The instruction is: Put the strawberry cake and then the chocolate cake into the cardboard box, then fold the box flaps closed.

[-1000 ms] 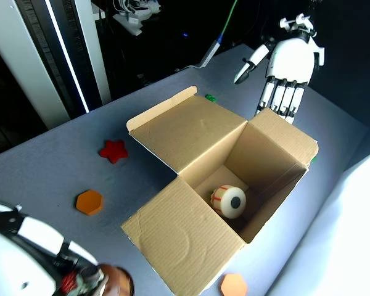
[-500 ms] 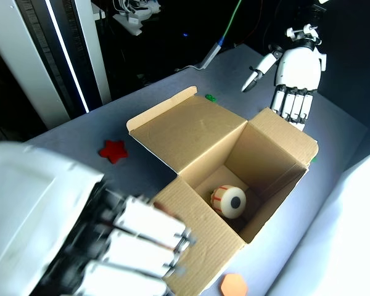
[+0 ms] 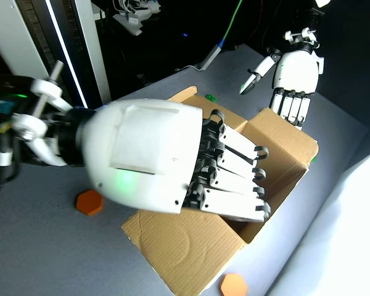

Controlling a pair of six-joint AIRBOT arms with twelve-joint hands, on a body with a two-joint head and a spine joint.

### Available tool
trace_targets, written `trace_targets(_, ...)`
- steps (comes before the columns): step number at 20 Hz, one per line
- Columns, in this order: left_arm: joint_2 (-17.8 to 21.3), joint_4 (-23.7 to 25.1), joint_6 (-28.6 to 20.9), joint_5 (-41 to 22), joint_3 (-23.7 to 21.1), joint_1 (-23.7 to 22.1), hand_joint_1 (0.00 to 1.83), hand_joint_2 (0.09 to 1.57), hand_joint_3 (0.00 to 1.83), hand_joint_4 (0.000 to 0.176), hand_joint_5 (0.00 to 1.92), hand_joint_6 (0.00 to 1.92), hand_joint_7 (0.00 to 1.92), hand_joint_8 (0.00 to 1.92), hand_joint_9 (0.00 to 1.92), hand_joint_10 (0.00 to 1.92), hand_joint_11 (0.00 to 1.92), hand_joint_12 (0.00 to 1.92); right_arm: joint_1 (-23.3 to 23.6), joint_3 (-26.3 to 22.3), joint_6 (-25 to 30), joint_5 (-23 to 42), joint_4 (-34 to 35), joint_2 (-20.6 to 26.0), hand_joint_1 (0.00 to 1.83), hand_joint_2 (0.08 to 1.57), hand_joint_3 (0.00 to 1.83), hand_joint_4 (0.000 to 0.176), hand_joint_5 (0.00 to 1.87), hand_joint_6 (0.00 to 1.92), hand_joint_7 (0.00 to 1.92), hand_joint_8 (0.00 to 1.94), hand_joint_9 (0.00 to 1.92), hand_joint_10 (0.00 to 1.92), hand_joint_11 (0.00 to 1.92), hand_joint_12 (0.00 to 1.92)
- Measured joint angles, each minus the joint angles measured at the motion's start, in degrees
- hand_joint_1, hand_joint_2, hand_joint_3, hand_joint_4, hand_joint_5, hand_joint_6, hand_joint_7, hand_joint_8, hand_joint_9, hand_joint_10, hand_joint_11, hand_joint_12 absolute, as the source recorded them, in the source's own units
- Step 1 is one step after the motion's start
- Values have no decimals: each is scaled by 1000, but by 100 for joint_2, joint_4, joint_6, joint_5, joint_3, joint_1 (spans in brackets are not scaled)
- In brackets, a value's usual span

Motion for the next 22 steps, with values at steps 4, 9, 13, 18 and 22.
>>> trace_targets(4, 2, 76, 7, 0, -48, -20, 0, 1103, 0, 45, 76, 4, 80, 6, 74, 8, 0, 294, -151, 177, -192, 57, 313, -188, 1211, 1181, 0, 0, 881, 979, 858, 1381, 524, 1494, 189, 1921)
trace_targets(9, 0, 39, 35, 33, -48, -46, 0, 1104, 0, 46, 73, 0, 70, 1, 68, 1, 0, 264, -214, 205, -216, 9, 326, -195, 977, 1092, 0, 0, 398, 454, 529, 470, 367, 1210, 95, 1879)
trace_targets(13, 2, 55, 42, 72, -48, -81, 0, 1105, 1, 46, 74, 1, 72, 2, 64, 0, 0, 256, -254, 205, -214, 33, 313, -190, 920, 1042, 0, 0, 336, 74, 507, 15, 405, 557, 0, 1575)
trace_targets(18, 2, 37, 59, 92, -48, -291, 0, 1095, 0, 48, 64, 2, 56, 1, 54, 1, 0, 248, -254, -4, -216, -7, 306, 87, 736, 942, 0, 43, 87, 1, 143, 0, 138, 118, 0, 985)
trace_targets(22, 33, -72, 50, -39, -35, -651, 0, 1107, 3, 50, 63, 2, 51, 0, 47, 0, 0, 241, -144, -474, -710, -212, 761, 702, 592, 928, 0, 32, 3, 0, 77, 0, 72, 31, 0, 563)
